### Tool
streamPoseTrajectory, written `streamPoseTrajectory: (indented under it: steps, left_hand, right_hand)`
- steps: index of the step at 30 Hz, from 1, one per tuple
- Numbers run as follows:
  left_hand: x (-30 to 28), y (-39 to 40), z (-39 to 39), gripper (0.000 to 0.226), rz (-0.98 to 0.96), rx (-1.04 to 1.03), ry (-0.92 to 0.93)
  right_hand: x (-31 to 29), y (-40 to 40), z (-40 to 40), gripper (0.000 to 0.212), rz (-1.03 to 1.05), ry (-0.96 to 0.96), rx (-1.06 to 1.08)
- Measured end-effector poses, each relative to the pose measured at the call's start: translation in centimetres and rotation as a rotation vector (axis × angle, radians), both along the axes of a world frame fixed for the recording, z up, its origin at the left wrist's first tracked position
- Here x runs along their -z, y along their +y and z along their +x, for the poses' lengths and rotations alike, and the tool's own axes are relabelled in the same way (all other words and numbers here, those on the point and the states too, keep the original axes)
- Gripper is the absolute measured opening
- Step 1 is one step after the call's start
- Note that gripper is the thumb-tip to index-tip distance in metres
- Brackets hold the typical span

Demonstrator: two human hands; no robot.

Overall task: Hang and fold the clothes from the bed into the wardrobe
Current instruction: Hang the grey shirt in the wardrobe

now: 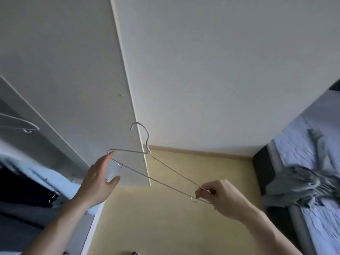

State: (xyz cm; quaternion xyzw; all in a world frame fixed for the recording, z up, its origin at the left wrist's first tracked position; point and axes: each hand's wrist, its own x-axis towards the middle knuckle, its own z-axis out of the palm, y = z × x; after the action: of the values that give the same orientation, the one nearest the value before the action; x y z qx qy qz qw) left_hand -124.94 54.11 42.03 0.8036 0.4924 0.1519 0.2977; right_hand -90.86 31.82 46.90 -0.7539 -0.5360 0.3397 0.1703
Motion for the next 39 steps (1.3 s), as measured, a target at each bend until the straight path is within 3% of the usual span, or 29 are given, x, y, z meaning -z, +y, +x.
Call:
streamPoseTrajectory:
  steps: [7, 11, 13, 16, 18, 21, 27, 31, 35, 39]
  left_hand:
    - [-0.3, -7.0, 22.3, 0.053, 0.096, 0.227, -0.045]
    - [-0.2, -13.5, 35.3, 0.079, 0.118, 0.322, -0.121]
    - [-0.5, -17.0, 41.5, 0.081, 0.152, 0.426, -0.108]
    - [-0.8, -21.0, 49.1, 0.068, 0.157, 0.577, -0.053]
    - [-0.8, -23.1, 53.6, 0.043, 0.141, 0.634, -0.052]
    - [-1.1, -25.4, 59.5, 0.005, 0.076, 0.695, 0.007]
    - [0.5, -31.2, 70.8, 0.016, -0.066, 0.823, 0.07]
    - [3.5, -35.4, 80.3, 0.016, -0.11, 0.905, 0.076]
    - [7.4, -39.3, 91.1, 0.013, -0.163, 0.986, 0.138]
    - [12.1, -42.3, 101.4, 0.008, -0.201, 1.008, 0.194]
  right_hand:
    - [0.7, -16.2, 14.0, 0.024, 0.0, 0.043, 0.268]
    - [0.3, -25.0, 21.3, 0.021, 0.015, -0.005, 0.362]
    - [-0.1, -29.3, 24.6, 0.024, 0.02, -0.021, 0.414]
    - [-0.1, -34.6, 28.6, 0.032, 0.026, -0.012, 0.489]
    - [0.6, -37.8, 31.1, 0.032, 0.023, -0.019, 0.537]
    - [2.0, -41.7, 34.1, 0.034, 0.015, -0.087, 0.622]
    - [4.7, -47.0, 41.0, 0.029, -0.007, -0.172, 0.887]
    - [6.2, -48.5, 48.1, 0.037, 0.001, -0.057, 0.97]
    - [8.5, -50.0, 56.1, 0.031, 0.033, 0.051, 1.088]
    - [11.0, -52.4, 63.5, 0.035, 0.068, 0.074, 1.198]
